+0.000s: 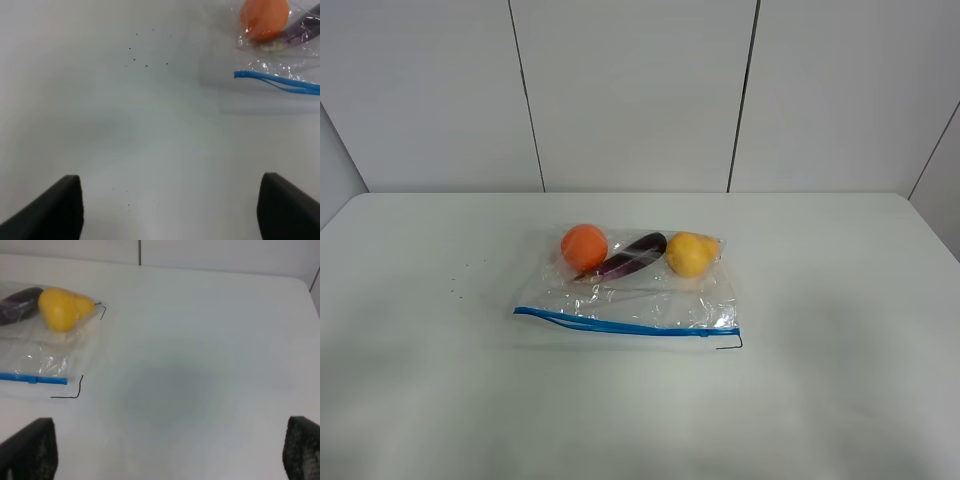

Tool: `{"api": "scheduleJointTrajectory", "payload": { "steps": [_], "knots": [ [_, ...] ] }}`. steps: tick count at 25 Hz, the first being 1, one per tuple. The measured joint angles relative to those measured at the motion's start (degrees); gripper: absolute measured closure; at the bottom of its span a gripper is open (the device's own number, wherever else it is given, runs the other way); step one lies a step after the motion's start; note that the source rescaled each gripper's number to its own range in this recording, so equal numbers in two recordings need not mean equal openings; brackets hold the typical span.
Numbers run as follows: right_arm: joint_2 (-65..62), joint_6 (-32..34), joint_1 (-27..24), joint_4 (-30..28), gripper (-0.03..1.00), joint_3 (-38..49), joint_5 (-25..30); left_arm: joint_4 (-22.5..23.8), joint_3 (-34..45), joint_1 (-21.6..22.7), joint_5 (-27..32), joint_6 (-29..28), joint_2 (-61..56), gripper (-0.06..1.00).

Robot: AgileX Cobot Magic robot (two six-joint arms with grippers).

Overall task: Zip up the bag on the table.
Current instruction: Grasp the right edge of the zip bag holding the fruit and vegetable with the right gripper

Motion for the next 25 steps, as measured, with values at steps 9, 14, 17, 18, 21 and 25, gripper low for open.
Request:
{"api": "scheduleJointTrajectory", "payload": {
  "steps": [9, 14, 17, 18, 21, 25],
  "knots": [
    [0.0, 0.0, 0.0, -0.1, -0.03, 0.0, 0.0, 0.0, 0.0, 0.0, 0.0, 0.0, 0.0, -0.06],
    [3.5, 0.0, 0.0, -0.1, -0.03, -1.6, 0.1, 0.0, 0.0, 0.0, 0.0, 0.0, 0.0, -0.06],
    [12.3, 0.0, 0.0, 0.6, -0.03, -5.7, 0.0, 0.0, 0.0, 0.0, 0.0, 0.0, 0.0, -0.06],
    [15.5, 0.0, 0.0, 0.9, -0.03, -7.1, 0.0, 0.0, 0.0, 0.0, 0.0, 0.0, 0.0, -0.06],
    [27.6, 0.0, 0.0, 3.0, -0.03, -13.0, -0.4, 0.0, 0.0, 0.0, 0.0, 0.0, 0.0, -0.06],
    [42.9, 0.0, 0.0, 6.7, -0.03, -19.6, -1.1, 0.0, 0.0, 0.0, 0.0, 0.0, 0.0, -0.06]
  ]
}}
